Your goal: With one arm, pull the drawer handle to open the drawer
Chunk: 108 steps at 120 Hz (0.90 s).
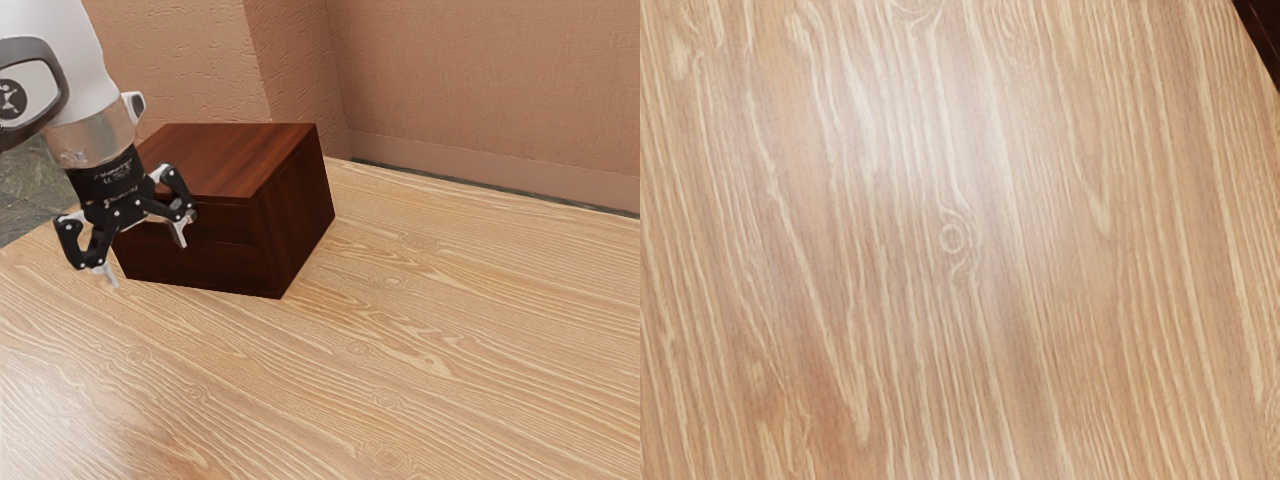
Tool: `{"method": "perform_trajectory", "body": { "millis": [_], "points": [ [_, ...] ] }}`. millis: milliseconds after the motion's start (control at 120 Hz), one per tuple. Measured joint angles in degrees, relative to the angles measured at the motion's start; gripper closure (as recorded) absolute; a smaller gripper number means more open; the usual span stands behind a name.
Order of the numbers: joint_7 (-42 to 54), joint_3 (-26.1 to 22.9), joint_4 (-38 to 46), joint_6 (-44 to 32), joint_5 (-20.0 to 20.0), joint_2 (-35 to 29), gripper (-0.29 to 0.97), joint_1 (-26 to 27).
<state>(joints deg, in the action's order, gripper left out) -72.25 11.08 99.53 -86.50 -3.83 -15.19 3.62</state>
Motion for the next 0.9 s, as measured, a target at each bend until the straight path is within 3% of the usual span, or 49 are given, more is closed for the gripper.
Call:
{"method": "perform_trajectory", "body": {
  "millis": [125,192,283,333,408,475,583,900],
  "points": [
    [-2.2,0.0,0.1,-1.4,-0.2,0.7,0.0,1.1],
    [-3.2,-1.9,-0.8,-0.7,-2.5,1.2,0.0,0.0],
    [-4.4,-22.9,-1.8,0.7,-1.7,1.5,0.0,-25.6],
    [-5.1,-29.0,-2.2,1.3,-1.2,2.2,0.0,-31.5],
    [-6.5,-21.6,-3.2,-0.1,-0.6,5.0,0.0,-29.1],
    [-7.6,-18.3,-3.4,-2.3,0.2,6.2,0.0,-31.7],
    [-9.1,-20.9,-3.4,-5.0,2.3,6.7,0.0,-37.7],
    [-12.0,-21.8,-5.5,-13.6,4.0,13.5,0.0,-39.2]
  ]
}}
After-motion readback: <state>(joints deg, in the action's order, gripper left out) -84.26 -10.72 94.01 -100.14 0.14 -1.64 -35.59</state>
